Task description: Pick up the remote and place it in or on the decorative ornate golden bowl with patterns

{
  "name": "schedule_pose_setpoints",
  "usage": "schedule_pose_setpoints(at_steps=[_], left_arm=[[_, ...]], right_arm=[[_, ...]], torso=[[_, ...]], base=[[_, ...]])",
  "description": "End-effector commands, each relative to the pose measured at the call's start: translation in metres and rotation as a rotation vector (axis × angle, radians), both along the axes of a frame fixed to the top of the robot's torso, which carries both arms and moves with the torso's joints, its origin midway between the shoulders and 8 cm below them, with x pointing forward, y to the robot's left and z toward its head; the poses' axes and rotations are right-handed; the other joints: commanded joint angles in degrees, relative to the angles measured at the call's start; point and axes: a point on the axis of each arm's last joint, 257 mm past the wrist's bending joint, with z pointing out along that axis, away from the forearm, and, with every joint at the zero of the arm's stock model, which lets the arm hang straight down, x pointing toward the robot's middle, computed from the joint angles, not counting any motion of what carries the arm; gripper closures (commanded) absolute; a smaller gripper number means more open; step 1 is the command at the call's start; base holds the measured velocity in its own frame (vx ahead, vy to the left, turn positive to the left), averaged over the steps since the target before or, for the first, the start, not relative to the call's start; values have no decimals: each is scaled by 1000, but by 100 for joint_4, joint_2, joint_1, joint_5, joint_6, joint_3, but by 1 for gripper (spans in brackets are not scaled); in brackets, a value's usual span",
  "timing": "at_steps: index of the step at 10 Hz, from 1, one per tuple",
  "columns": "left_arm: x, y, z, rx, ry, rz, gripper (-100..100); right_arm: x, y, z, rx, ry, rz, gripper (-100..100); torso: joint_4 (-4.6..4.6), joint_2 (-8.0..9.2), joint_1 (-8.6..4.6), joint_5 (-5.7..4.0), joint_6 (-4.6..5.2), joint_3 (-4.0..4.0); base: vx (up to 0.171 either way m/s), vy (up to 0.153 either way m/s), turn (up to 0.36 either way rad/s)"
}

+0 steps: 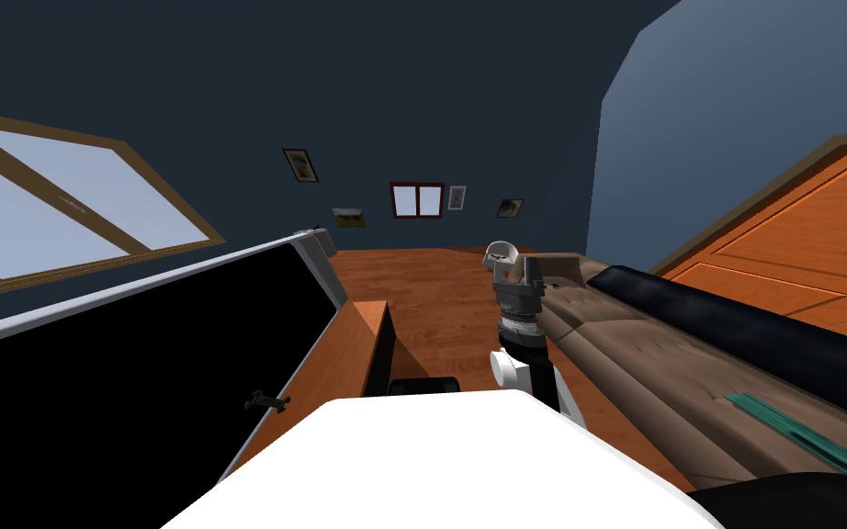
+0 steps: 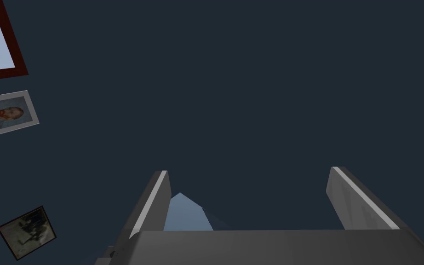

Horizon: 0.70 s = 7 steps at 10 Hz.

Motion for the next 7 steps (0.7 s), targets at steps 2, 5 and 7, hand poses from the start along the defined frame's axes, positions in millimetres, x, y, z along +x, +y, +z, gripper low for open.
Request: schedule_pose_setpoints(at_steps=[2,5,7], left_arm=[[1,0,1,0,-2,0,0],[0,0,0,0,-1,0,0],[0,0,0,0,-1,0,0]], right_arm=[[0,0,0,0,0,0,0],[0,0,0,0,0,0,0],[0,0,0,0,0,0,0]], torso=[[1,0,0,1,0,0],[0,-1,0,1,0,0],[0,-2,0,1,0,-1]], base=[[0,0,0],[0,0,0],[0,0,0]])
